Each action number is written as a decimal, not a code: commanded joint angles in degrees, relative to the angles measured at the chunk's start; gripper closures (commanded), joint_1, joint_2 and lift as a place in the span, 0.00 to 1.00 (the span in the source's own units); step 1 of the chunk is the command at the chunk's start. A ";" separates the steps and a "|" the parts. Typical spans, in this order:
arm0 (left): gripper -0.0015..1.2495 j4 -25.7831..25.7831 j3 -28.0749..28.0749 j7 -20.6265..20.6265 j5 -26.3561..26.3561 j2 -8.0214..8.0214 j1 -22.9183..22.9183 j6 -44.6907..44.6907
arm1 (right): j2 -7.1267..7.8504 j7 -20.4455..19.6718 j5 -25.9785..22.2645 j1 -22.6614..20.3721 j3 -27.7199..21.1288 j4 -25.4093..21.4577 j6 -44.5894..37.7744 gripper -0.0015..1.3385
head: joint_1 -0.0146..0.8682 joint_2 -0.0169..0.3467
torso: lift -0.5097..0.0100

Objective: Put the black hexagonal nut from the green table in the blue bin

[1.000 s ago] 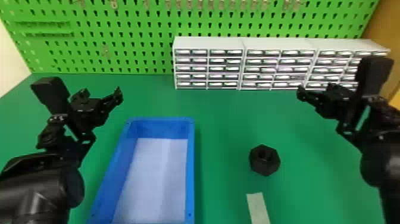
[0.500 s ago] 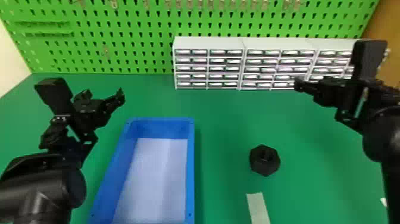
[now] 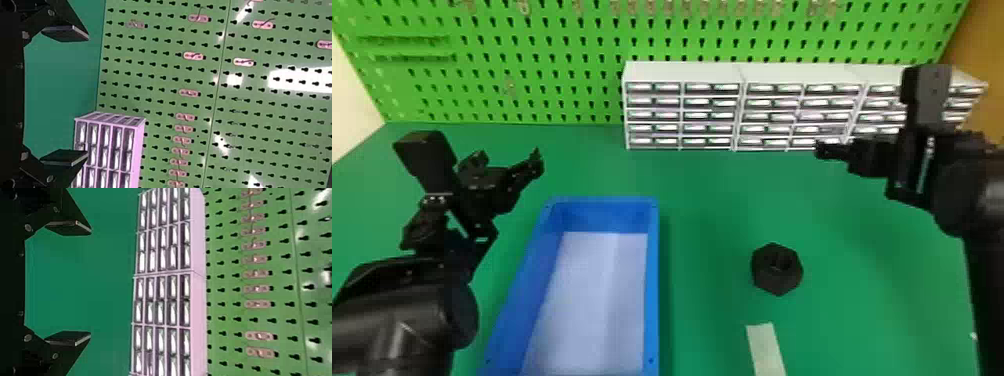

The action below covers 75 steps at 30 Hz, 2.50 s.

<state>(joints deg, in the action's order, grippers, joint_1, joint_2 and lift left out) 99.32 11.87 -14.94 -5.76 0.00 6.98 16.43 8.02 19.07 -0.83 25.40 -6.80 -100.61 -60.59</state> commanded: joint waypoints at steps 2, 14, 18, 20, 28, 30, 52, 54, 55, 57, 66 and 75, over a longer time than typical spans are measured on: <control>0.18 0.00 -0.09 0.00 0.14 -0.15 0.05 0.00 | 0.86 0.00 -1.89 1.58 1.70 2.79 -3.22 0.26 | 0.79 0.19 | 0.79; 0.18 0.00 -0.01 0.00 0.32 -0.15 -0.13 0.00 | 0.51 0.00 -1.98 5.27 3.98 7.36 -11.74 0.26 | 0.79 0.19 | 0.79; 0.18 0.00 0.08 0.00 0.32 -0.15 -0.13 0.00 | 0.77 0.00 -2.42 6.68 5.21 9.29 -13.85 0.26 | 0.79 0.19 | 0.79; 0.18 0.00 0.08 0.00 0.40 -0.15 -0.13 0.00 | 0.95 0.00 -2.68 7.38 5.83 10.34 -15.26 0.26 | 0.79 0.19 | 0.79; 0.18 0.00 0.08 0.00 0.58 -0.15 -0.21 0.00 | 1.83 0.00 -2.86 9.58 8.82 13.86 -20.71 0.26 | 0.79 0.19 | 0.79; 0.18 0.00 0.17 0.00 0.58 -0.15 -0.21 0.00 | 1.83 0.00 -3.21 9.67 9.08 14.92 -21.15 0.26 | 0.79 0.19 | 0.79; 0.18 0.00 0.43 0.09 0.58 -0.15 -0.13 0.00 | 1.21 0.00 -0.66 8.00 10.66 15.97 -25.19 0.25 | 0.79 0.19 | 0.79; 0.18 0.00 0.34 0.09 0.58 -0.15 -0.13 0.00 | 1.21 0.00 -0.66 7.56 10.49 15.97 -25.19 0.25 | 0.79 0.19 | 0.79; 0.18 0.00 0.43 0.09 0.58 -0.15 -0.13 0.00 | 1.21 0.00 -0.66 7.38 10.49 15.97 -25.28 0.25 | 0.79 0.19 | 0.79; 0.18 0.00 0.52 0.09 0.58 -0.15 -0.13 0.00 | 1.21 0.00 -0.66 7.03 10.49 15.97 -25.54 0.25 | 0.79 0.19 | 0.79; 0.18 0.00 0.34 0.09 0.58 -0.15 -0.04 0.00 | 1.21 0.00 -0.22 5.27 9.61 15.97 -25.63 0.25 | 0.79 0.19 | 0.79; 0.18 0.00 0.43 0.09 0.49 -0.15 -0.04 -0.09 | 1.12 0.00 0.04 4.48 9.52 15.97 -25.28 0.26 | 0.79 0.19 | 0.79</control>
<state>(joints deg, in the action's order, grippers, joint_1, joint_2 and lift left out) 99.32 12.22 -14.85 -5.19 0.00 6.94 16.43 9.23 19.07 -0.91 30.29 2.73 -84.64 -86.10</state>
